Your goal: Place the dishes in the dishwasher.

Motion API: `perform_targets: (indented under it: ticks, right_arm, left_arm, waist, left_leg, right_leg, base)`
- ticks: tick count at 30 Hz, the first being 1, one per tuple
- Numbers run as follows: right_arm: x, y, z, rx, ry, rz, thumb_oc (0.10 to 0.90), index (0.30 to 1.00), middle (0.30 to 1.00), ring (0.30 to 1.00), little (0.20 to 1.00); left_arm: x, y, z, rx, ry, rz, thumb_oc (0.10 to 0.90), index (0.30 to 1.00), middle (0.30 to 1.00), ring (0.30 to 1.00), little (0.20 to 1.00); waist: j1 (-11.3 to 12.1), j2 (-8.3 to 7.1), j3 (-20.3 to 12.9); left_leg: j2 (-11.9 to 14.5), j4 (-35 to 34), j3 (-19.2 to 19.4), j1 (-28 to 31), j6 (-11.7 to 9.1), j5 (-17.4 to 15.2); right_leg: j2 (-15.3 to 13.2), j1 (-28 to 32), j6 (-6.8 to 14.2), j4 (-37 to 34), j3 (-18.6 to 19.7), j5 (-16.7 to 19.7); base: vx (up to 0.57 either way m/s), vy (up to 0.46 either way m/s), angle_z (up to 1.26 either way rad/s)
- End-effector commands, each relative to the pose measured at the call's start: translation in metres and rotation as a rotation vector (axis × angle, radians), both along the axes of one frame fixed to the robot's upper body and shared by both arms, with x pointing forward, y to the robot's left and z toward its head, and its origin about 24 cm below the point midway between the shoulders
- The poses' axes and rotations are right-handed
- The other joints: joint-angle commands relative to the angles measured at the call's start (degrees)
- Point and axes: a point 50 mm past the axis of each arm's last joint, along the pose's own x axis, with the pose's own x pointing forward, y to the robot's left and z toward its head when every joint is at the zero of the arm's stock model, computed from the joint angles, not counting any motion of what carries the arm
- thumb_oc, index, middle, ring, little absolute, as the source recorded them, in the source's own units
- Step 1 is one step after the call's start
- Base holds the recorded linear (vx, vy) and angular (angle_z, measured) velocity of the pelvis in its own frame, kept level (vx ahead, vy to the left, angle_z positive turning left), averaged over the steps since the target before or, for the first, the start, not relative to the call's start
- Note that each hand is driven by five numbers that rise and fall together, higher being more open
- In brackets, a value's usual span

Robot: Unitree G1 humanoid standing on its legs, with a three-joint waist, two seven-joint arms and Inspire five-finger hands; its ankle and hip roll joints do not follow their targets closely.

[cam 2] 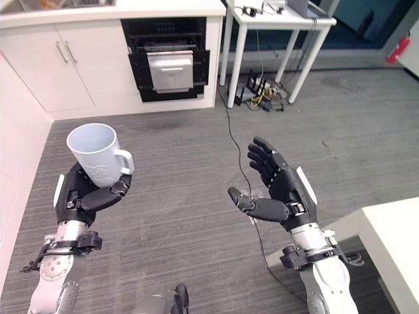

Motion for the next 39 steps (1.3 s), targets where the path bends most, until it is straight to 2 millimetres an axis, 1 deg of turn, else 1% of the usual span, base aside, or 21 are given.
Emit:
perform_targets:
  ticks: [1, 2, 3, 4, 5, 6, 8, 9, 10, 13, 16, 23, 27, 29, 31, 33, 34, 35, 37, 38, 39]
  right_arm:
    - [-0.002, -0.004, 0.028, 0.003, -0.188, -0.032, 0.8, 0.9, 0.9, 0.9, 0.9]
    - [-0.002, -0.002, 0.027, 0.006, -0.185, -0.033, 0.8, 0.9, 0.9, 0.9, 0.9]
    - [-0.002, 0.001, 0.023, 0.019, -0.171, -0.034, 0.8, 0.9, 0.9, 0.9, 0.9]
    - [-0.001, 0.004, 0.021, 0.022, -0.163, -0.022, 0.8, 0.9, 0.9, 0.9, 0.9]
    - [0.001, 0.007, 0.021, 0.022, -0.157, -0.011, 0.8, 0.9, 0.9, 0.9, 0.9]
    - [0.004, 0.009, 0.018, 0.008, -0.149, 0.008, 0.8, 0.9, 0.9, 0.9, 0.9]
    - [0.003, 0.005, 0.019, 0.001, -0.151, 0.012, 0.8, 0.9, 0.9, 0.9, 0.9]
    - [0.0, -0.003, 0.021, 0.005, -0.159, 0.002, 0.8, 0.9, 0.9, 0.9, 0.9]
    - [-0.001, -0.004, 0.021, 0.006, -0.161, 0.001, 0.8, 0.9, 0.9, 0.9, 0.9]
    - [-0.002, -0.006, 0.023, 0.006, -0.165, 0.011, 0.8, 0.9, 0.9, 0.9, 0.9]
    - [-0.003, -0.004, 0.022, 0.007, -0.158, 0.01, 0.8, 0.9, 0.9, 0.9, 0.9]
    - [0.001, 0.002, 0.026, 0.01, -0.163, -0.016, 0.8, 0.9, 0.9, 0.9, 0.9]
    - [0.003, 0.002, 0.028, 0.003, -0.169, -0.019, 0.8, 0.9, 0.9, 0.9, 0.9]
    - [0.001, 0.0, 0.027, 0.003, -0.161, -0.02, 0.8, 0.9, 0.9, 0.9, 0.9]
    - [-0.001, -0.002, 0.024, 0.005, -0.142, -0.011, 0.8, 0.9, 0.9, 0.9, 0.9]
    - [-0.002, -0.003, 0.021, 0.0, -0.122, 0.011, 0.8, 0.9, 0.9, 0.9, 0.9]
    - [-0.001, -0.003, 0.018, -0.019, -0.106, 0.013, 0.8, 0.9, 0.9, 0.9, 0.9]
    - [0.002, -0.004, 0.015, -0.023, -0.098, -0.006, 0.8, 0.9, 0.9, 0.9, 0.9]
    - [0.005, -0.004, 0.014, 0.01, -0.097, -0.021, 0.8, 0.9, 0.9, 0.9, 0.9]
    - [0.005, -0.004, 0.012, 0.027, -0.082, -0.016, 0.8, 0.9, 0.9, 0.9, 0.9]
    - [0.005, -0.003, 0.01, 0.022, -0.074, -0.017, 0.8, 0.9, 0.9, 0.9, 0.9]
  left_arm:
    - [-0.009, -0.002, 0.046, 0.07, -0.246, -0.051, 0.4, 0.3, 0.3, 0.3, 0.3]
    - [-0.009, -0.002, 0.046, 0.073, -0.243, -0.055, 0.4, 0.3, 0.3, 0.3, 0.3]
    - [-0.007, -0.002, 0.045, 0.083, -0.23, -0.07, 0.4, 0.3, 0.3, 0.3, 0.3]
    - [-0.007, -0.002, 0.043, 0.098, -0.222, -0.067, 0.4, 0.3, 0.3, 0.3, 0.3]
    - [-0.006, -0.002, 0.043, 0.102, -0.221, -0.059, 0.4, 0.3, 0.3, 0.3, 0.3]
    - [-0.004, 0.0, 0.045, 0.096, -0.223, -0.044, 0.4, 0.3, 0.3, 0.3, 0.3]
    - [-0.001, 0.003, 0.046, 0.087, -0.224, -0.041, 0.4, 0.3, 0.3, 0.3, 0.3]
    - [-0.003, 0.005, 0.046, 0.091, -0.22, -0.043, 0.4, 0.3, 0.3, 0.3, 0.3]
    - [-0.003, 0.005, 0.046, 0.093, -0.219, -0.043, 0.4, 0.3, 0.3, 0.3, 0.3]
    - [-0.004, 0.002, 0.046, 0.098, -0.221, -0.04, 0.4, 0.3, 0.3, 0.3, 0.3]
    - [-0.006, 0.002, 0.045, 0.095, -0.218, -0.034, 0.4, 0.3, 0.3, 0.3, 0.3]
    - [-0.008, 0.002, 0.046, 0.092, -0.219, -0.047, 0.4, 0.3, 0.3, 0.3, 0.3]
    - [-0.01, 0.002, 0.048, 0.08, -0.238, -0.035, 0.4, 0.3, 0.3, 0.3, 0.3]
    - [-0.012, 0.003, 0.045, 0.056, -0.225, -0.043, 0.4, 0.3, 0.3, 0.3, 0.3]
    - [-0.015, 0.003, 0.041, 0.043, -0.217, -0.043, 0.4, 0.3, 0.3, 0.3, 0.3]
    - [-0.017, 0.004, 0.039, 0.038, -0.219, -0.028, 0.4, 0.3, 0.3, 0.3, 0.3]
    - [-0.018, 0.004, 0.037, 0.03, -0.22, -0.026, 0.4, 0.3, 0.3, 0.3, 0.3]
    - [-0.016, 0.003, 0.036, 0.034, -0.219, -0.034, 0.4, 0.3, 0.3, 0.3, 0.3]
    - [-0.014, 0.0, 0.035, 0.042, -0.211, -0.046, 0.4, 0.3, 0.3, 0.3, 0.3]
    - [-0.015, 0.002, 0.034, 0.028, -0.207, -0.055, 0.4, 0.3, 0.3, 0.3, 0.3]
    - [-0.014, 0.002, 0.033, 0.001, -0.2, -0.07, 0.4, 0.3, 0.3, 0.3, 0.3]
  waist:
    - [-0.5, 1.41, -5.6]
    - [-0.9, 1.44, -5.7]
    - [-1.5, 1.38, -5.5]
    - [-1.6, 1.55, -5.2]
    - [-1.6, 1.75, -5.0]
    - [-1.8, 2.28, -4.2]
    - [-2.2, 2.66, -3.4]
    - [-3.3, 2.58, -1.7]
    - [-3.5, 2.44, -1.5]
    - [-5.2, 1.83, -0.8]
    - [-5.6, 1.53, -1.3]
    - [-6.3, 1.39, -3.3]
    - [-7.0, 1.64, -4.6]
    - [-7.0, 1.46, -5.1]
    - [-6.4, 0.96, -5.6]
    - [-6.0, 0.56, -5.1]
    - [-5.7, 0.31, -4.2]
    - [-5.5, -0.22, -3.2]
    - [-5.2, -0.45, -2.2]
    - [-5.1, 0.59, -2.0]
    - [-5.1, 2.38, -1.6]
  left_leg:
    - [1.9, -4.3, -5.4, -4.8, -4.8, -0.5]
    - [1.3, -4.3, -6.1, -3.8, -4.0, -1.4]
    - [0.1, -4.3, -6.6, -1.9, -2.8, -3.2]
    - [0.0, -4.3, -6.8, -0.9, -2.5, -3.9]
    - [0.2, -4.3, -6.6, -0.5, -2.5, -4.1]
    - [0.2, -4.3, -7.2, 0.1, -2.8, -3.8]
    - [0.4, -4.3, -7.9, 1.3, -3.6, -3.9]
    - [1.2, -4.3, -7.4, 3.7, -4.3, -4.9]
    - [1.2, -4.3, -7.1, 4.0, -4.4, -5.1]
    - [-0.1, -4.3, -6.8, 6.2, -3.9, -7.3]
    - [-1.4, -4.3, -8.0, 7.3, -3.2, -8.6]
    - [0.7, -4.3, -5.4, 10.4, -4.0, -10.7]
    - [3.1, -4.3, -4.0, 13.5, -5.9, -11.3]
    - [4.3, -4.3, -2.9, 15.0, -7.4, -8.8]
    - [3.7, -4.3, -4.1, 16.6, -9.2, -1.0]
    - [3.7, 6.0, -4.2, 13.1, -10.3, 2.9]
    - [4.1, 16.5, -3.3, 7.5, -9.9, 3.5]
    - [5.8, 18.3, -1.3, 3.8, -8.6, 2.1]
    - [5.3, 6.4, 2.2, 4.7, -7.4, 0.1]
    - [4.5, -4.3, 2.7, 6.3, -7.9, 1.3]
    - [6.4, -4.3, 1.7, 2.3, -9.0, 0.2]
  right_leg:
    - [5.6, -0.1, -0.3, 1.8, -2.4, 2.2]
    - [5.9, -0.1, 1.2, 3.2, -2.5, 7.0]
    - [6.1, -6.3, 3.3, 17.9, -1.4, 14.0]
    - [6.0, -10.2, 3.5, 24.3, -1.6, 15.6]
    - [5.3, -12.6, 2.9, 26.4, -2.2, 14.9]
    - [5.1, -15.1, 1.5, 22.2, -3.8, 10.4]
    - [4.3, -15.4, 0.1, 11.7, -6.6, 8.2]
    - [2.3, -16.3, -0.5, 1.8, -8.1, 8.4]
    - [1.8, -17.3, -0.3, 1.8, -7.8, 8.3]
    - [-0.8, -25.3, 1.4, 1.8, -3.0, 11.2]
    - [-1.3, -26.8, 1.8, 1.8, -0.4, 11.7]
    - [-1.3, -24.1, 2.3, 1.8, -1.5, 11.0]
    - [0.3, -22.1, 0.2, 1.8, -2.2, 9.0]
    - [1.3, -20.7, -1.5, 1.8, -2.9, 7.8]
    - [2.5, -19.2, -3.1, 1.8, -2.0, 6.2]
    - [3.4, -17.6, -4.6, 1.8, -0.8, 5.0]
    - [3.6, -16.3, -5.8, 1.8, -0.5, 4.7]
    - [3.2, -15.2, -6.2, 1.8, -1.8, 4.3]
    - [2.5, -13.8, -5.2, 1.8, -3.2, 3.4]
    - [2.9, -13.2, -4.3, 1.8, -3.4, 2.9]
    - [4.6, -12.6, -4.0, 1.8, -3.7, 2.2]
  base:
    - [0.21, 0.215, 0.39]
    - [0.28, 0.334, 0.38]
    - [0.26, 0.33, 0.38]
    - [0.19, 0.274, 0.11]
    - [0.14, 0.163, 0.29]
    - [0.12, 0.088, 0.3]
    - [0.18, -0.048, 0.05]
    - [0.19, -0.151, -0.15]
    - [0.2, -0.199, 0.03]
    - [0.16, -0.143, 0.21]
    - [0.22, -0.196, 0.47]
    - [0.23, -0.281, 0.04]
    - [0.26, -0.356, 0.16]
    - [0.28, -0.39, -0.16]
    - [0.22, -0.3, -0.45]
    - [0.15, -0.268, -0.71]
    - [0.1, -0.273, -0.88]
    - [0.1, -0.242, -0.49]
    - [0.13, -0.026, 0.0]
    - [0.16, 0.155, 0.13]
    - [0.21, 0.217, 0.31]
